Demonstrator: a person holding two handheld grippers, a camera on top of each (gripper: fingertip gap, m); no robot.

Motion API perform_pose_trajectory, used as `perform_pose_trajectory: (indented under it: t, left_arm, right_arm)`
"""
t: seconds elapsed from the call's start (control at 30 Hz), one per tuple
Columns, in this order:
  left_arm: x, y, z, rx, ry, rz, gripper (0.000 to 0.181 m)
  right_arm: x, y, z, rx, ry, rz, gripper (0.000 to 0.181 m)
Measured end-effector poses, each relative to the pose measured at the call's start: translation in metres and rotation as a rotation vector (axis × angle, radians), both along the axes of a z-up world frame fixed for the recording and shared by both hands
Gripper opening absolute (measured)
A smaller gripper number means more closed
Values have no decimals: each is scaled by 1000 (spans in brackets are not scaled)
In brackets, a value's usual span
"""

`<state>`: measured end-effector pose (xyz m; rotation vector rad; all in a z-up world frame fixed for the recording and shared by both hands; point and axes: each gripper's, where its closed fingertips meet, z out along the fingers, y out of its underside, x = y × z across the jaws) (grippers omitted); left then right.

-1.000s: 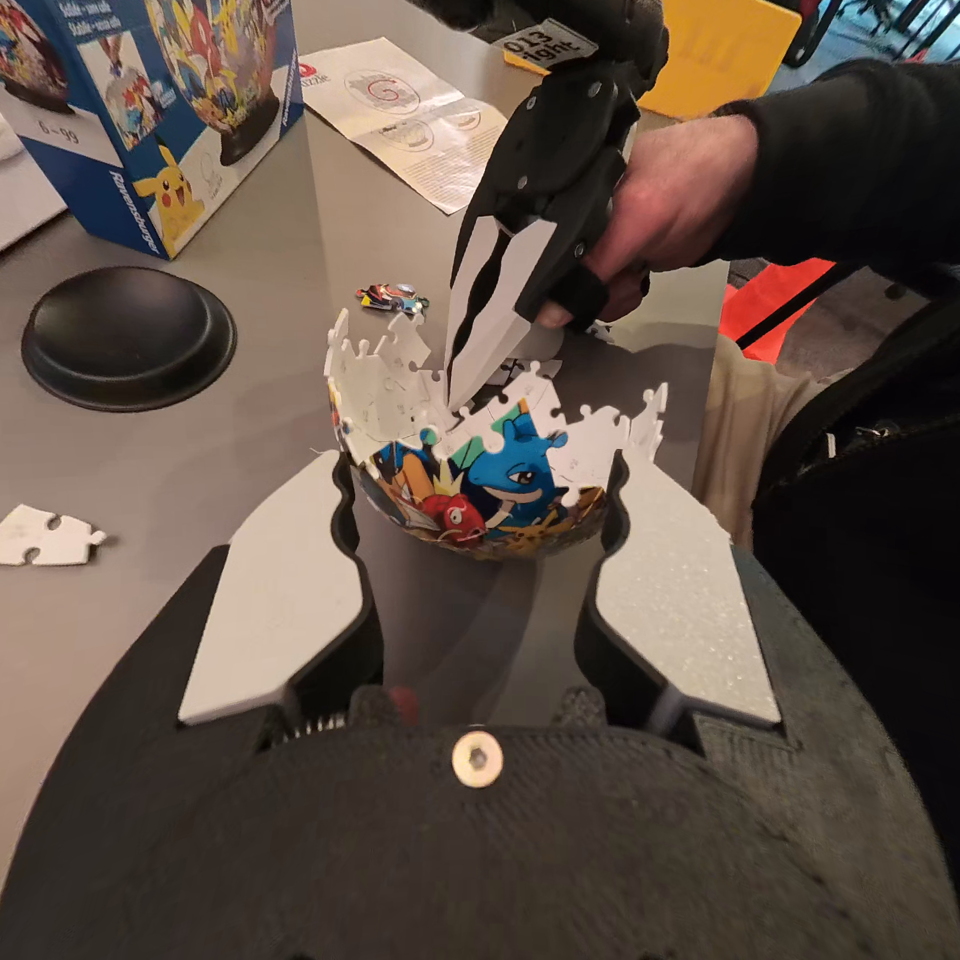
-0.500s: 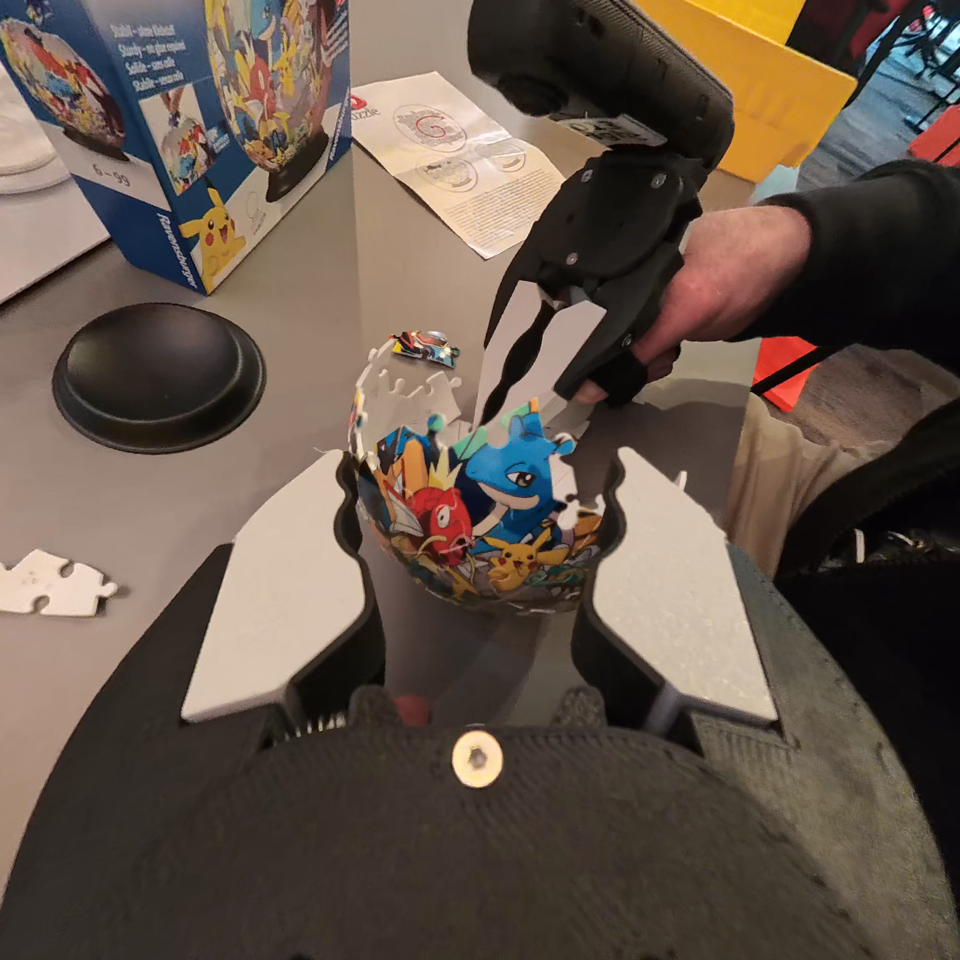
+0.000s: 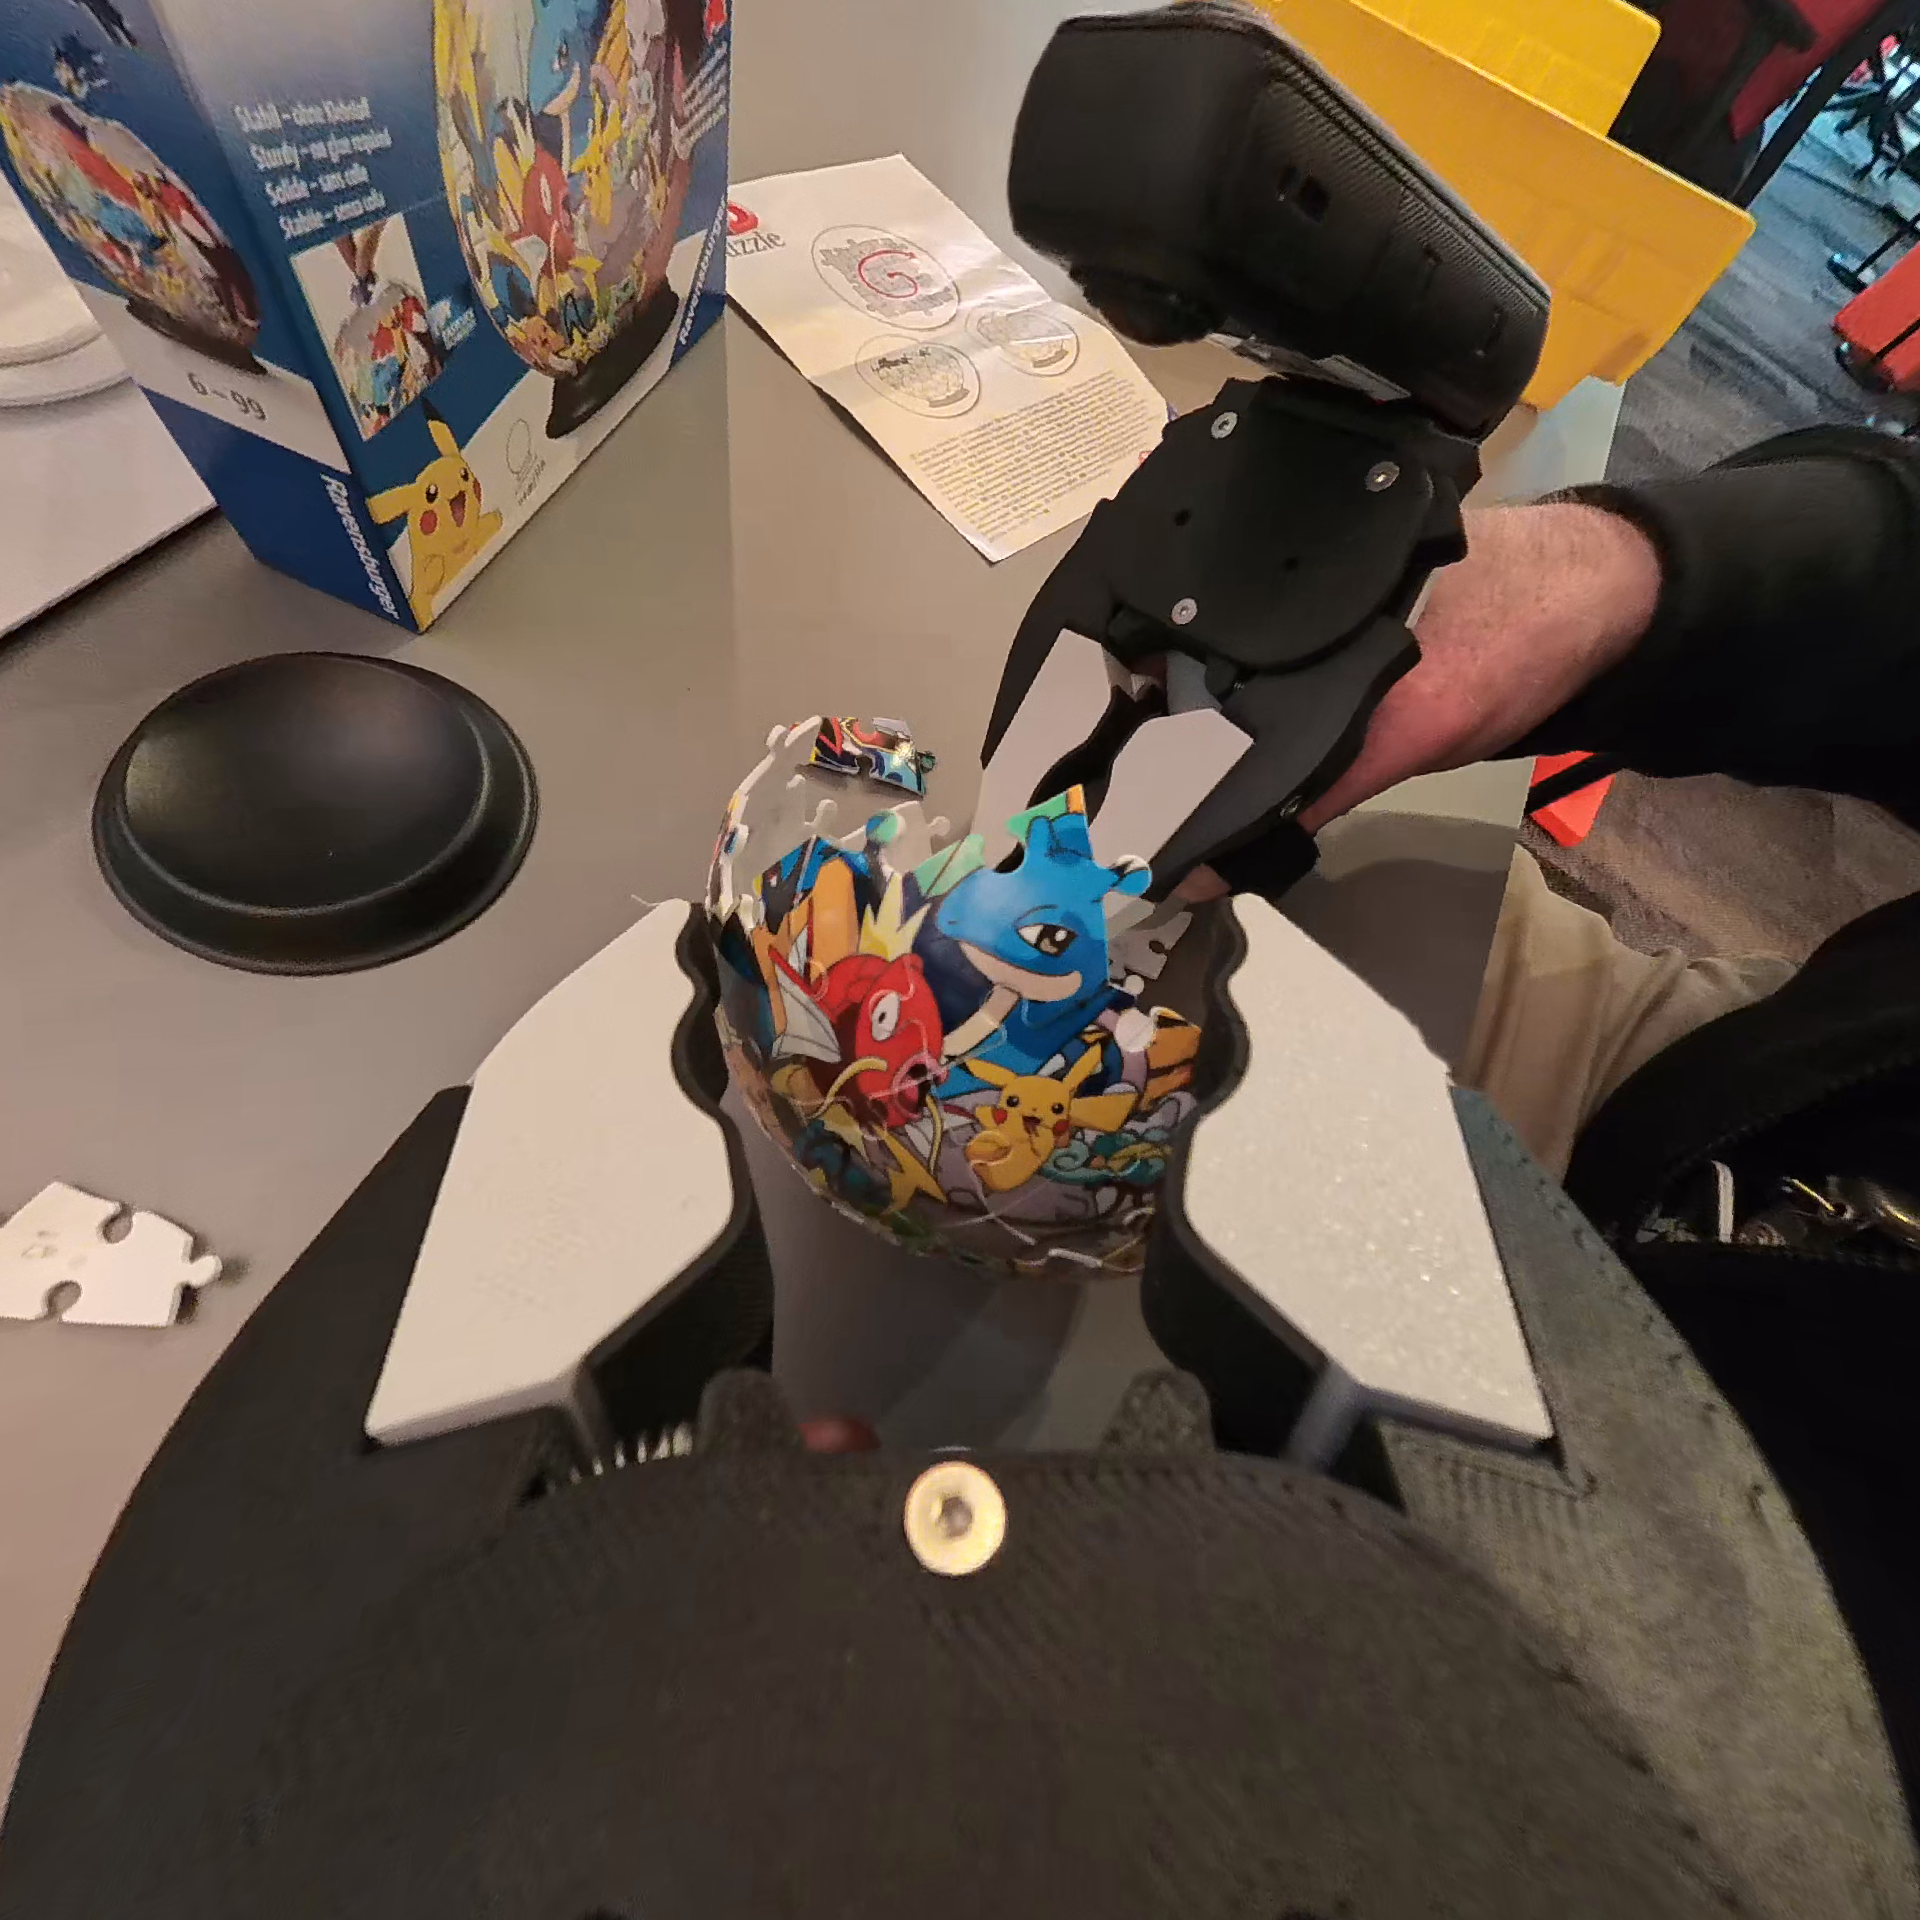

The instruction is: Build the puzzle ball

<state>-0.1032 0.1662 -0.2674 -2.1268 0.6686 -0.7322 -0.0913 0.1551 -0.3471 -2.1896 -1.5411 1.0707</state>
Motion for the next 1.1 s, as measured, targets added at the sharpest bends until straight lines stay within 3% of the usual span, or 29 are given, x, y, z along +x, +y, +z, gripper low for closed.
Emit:
perform_pose_trajectory:
  t: [0.5, 0.77, 0.97, 1.1]
  left_arm:
    - [-2, 13, 1, -17, 63, -30, 85]
    - [-14, -1, 12, 34, -31, 57, 86]
    - [-11, -17, -7, 114, 95, -6, 129]
    - [-3, -9, -17, 203, 165, -58, 140]
  right_arm:
    - [0, 14, 2, 18, 19, -33, 0]
    - [4, 15, 1, 4, 15, -46, 0]
    - [4, 15, 0, 1, 21, -45, 0]
    - [4, 15, 0, 1, 21, -47, 0]
